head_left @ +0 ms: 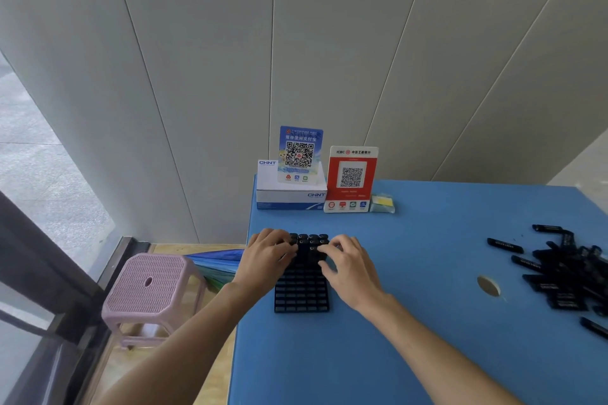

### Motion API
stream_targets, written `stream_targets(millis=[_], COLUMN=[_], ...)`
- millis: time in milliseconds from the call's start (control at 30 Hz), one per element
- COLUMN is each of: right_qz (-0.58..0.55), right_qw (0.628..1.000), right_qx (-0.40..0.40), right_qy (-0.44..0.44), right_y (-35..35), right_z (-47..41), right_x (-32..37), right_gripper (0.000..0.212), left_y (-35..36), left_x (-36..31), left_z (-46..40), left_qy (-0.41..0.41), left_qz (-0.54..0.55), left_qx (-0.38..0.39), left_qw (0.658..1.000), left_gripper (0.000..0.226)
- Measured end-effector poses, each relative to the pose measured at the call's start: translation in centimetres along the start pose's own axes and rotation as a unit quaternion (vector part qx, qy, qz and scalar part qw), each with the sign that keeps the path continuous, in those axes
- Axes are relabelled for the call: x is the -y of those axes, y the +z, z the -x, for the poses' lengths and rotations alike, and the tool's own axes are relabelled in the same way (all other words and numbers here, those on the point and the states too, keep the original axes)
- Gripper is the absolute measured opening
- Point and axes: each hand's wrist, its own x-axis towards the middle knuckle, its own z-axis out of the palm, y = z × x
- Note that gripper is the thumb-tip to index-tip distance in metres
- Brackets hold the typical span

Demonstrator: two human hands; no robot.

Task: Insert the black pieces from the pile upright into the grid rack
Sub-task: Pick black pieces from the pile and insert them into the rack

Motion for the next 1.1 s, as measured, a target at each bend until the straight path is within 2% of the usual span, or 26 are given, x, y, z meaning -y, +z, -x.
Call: stream_targets(millis=[100, 300, 533, 800, 900, 1100], right_qz=[0.008, 0.039, 0.056, 0.086, 0.102, 0.113], right_qw=[1.0, 0.998, 0.992, 0.979, 0.972, 0.958], right_qx=[-0.009, 0.001, -0.008, -0.02, -0.01, -0.004], right_qy=[0.008, 0.053, 0.11, 0.185, 0.209, 0.265], right_y=[-0.4, -2.5, -6.9, -15.4, -18.2, -21.7], right_z=[0.5, 2.2, 7.1, 18.3, 23.0, 30.4], right_x=[-0.4, -2.4, -8.0, -20.2, -25.1, -33.8], right_gripper=[0.03, 0.039, 0.041, 0.043, 0.043, 0.04], left_y=[-0.6, -1.2, 1.4, 8.5, 11.7, 18.1], left_x=[-0.3, -2.7, -9.6, -23.4, -28.7, -37.9], left_z=[-0.2, -0.6, -1.6, -2.5, -2.7, -2.2], left_qy=[-0.005, 0.057, 0.082, 0.111, 0.111, 0.105], left_qz=[-0.031, -0.106, -0.128, -0.113, -0.108, -0.087], left_qx=[0.016, 0.051, 0.055, 0.063, 0.07, 0.103], left_qw=[0.999, 0.991, 0.987, 0.985, 0.986, 0.985], left_gripper=[0.019, 0.043, 0.048, 0.037, 0.042, 0.036])
